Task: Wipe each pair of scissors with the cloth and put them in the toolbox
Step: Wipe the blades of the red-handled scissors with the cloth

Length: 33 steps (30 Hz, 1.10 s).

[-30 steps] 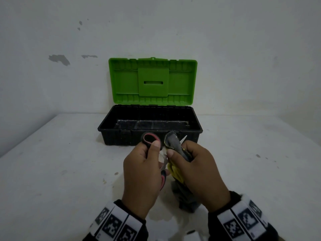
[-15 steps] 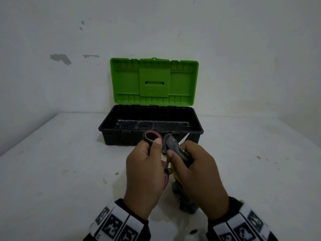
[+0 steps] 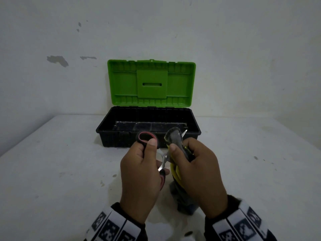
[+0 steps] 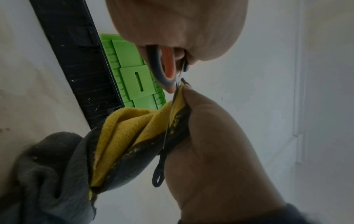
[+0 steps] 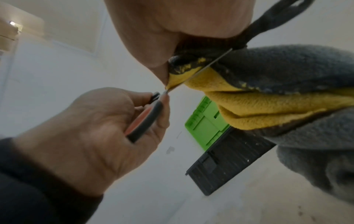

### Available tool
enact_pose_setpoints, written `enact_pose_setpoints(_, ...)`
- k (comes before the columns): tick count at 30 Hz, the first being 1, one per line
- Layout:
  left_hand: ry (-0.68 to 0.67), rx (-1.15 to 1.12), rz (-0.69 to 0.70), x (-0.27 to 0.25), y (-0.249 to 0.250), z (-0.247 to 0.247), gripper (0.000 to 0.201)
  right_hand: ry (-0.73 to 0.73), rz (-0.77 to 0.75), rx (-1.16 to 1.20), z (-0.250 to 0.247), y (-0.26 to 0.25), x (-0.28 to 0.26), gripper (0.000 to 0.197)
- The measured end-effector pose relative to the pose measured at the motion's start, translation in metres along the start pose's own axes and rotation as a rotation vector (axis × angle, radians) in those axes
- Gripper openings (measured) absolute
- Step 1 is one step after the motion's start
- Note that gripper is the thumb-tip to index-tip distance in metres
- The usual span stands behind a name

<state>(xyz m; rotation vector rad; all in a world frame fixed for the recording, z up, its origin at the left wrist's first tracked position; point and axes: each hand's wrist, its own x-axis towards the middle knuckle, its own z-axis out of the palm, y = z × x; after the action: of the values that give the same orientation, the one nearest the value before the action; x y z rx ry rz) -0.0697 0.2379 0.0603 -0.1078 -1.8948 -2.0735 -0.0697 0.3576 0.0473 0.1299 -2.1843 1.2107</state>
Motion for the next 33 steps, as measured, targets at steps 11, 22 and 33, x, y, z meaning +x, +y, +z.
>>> enact_pose_setpoints(11,-0.051,-0.115,-0.098,0.007,0.002,-0.013,0.031,-0.014,-0.016,0.033,-0.007,-0.001,0.003,0.029)
enact_pose_setpoints(22,-0.133,-0.118,-0.186,0.013,0.005,-0.022,0.05,0.004,0.034,0.071,-0.016,0.011,0.018,0.037)
enact_pose_setpoints(33,-0.163,-0.053,-0.196,0.015,0.001,-0.027,0.041,0.003,0.088,0.129,-0.025,0.02,0.032,0.038)
